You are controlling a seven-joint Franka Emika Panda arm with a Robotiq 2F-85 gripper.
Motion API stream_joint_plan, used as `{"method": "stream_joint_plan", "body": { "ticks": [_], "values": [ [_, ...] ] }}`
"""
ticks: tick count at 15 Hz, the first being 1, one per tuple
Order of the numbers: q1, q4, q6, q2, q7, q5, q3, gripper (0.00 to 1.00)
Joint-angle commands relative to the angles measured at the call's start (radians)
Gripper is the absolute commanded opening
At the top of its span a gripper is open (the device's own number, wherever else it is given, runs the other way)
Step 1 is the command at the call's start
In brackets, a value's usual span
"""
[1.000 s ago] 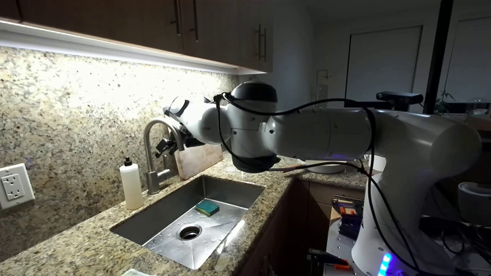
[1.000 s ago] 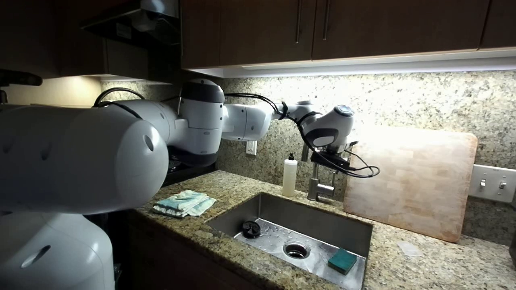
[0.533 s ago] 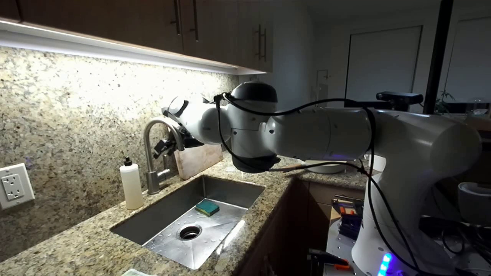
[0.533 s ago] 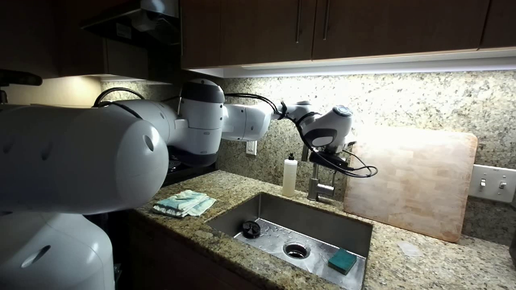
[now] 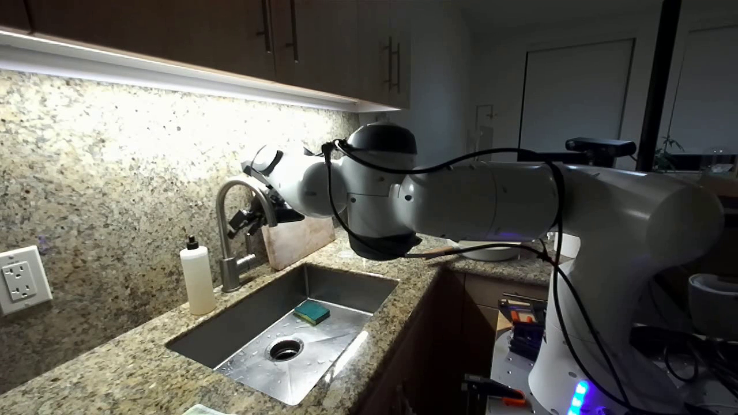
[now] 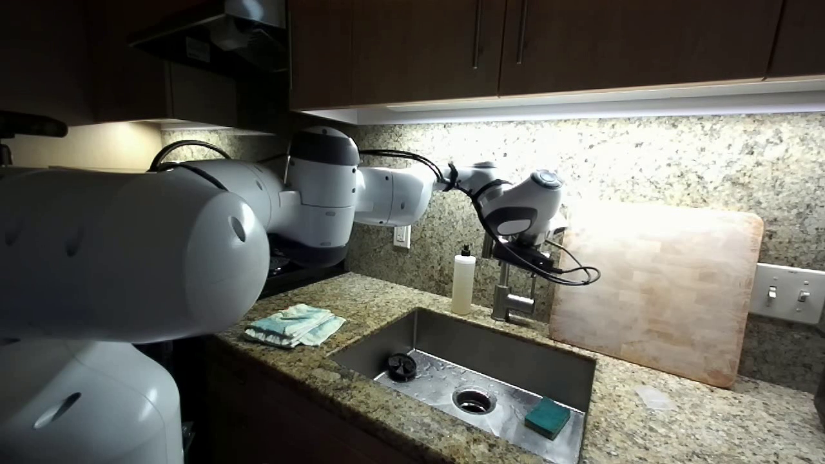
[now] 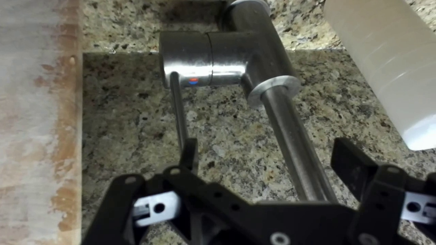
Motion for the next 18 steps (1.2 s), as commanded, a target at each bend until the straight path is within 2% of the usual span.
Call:
{"method": "stream_joint_plan", "body": {
  "ticks": [1, 9, 18],
  "values": [
    [0.0, -0.011, -0.024, 0.006, -0.051, 0.044, 0.007, 1.0],
    [-0.001, -0.011, -0.03, 0.002, -0.081, 0.081, 0.009, 1.0],
    [0.0, 0.006, 0.001, 0.0, -0.063, 0.065, 0.017, 1.0]
  ]
}}
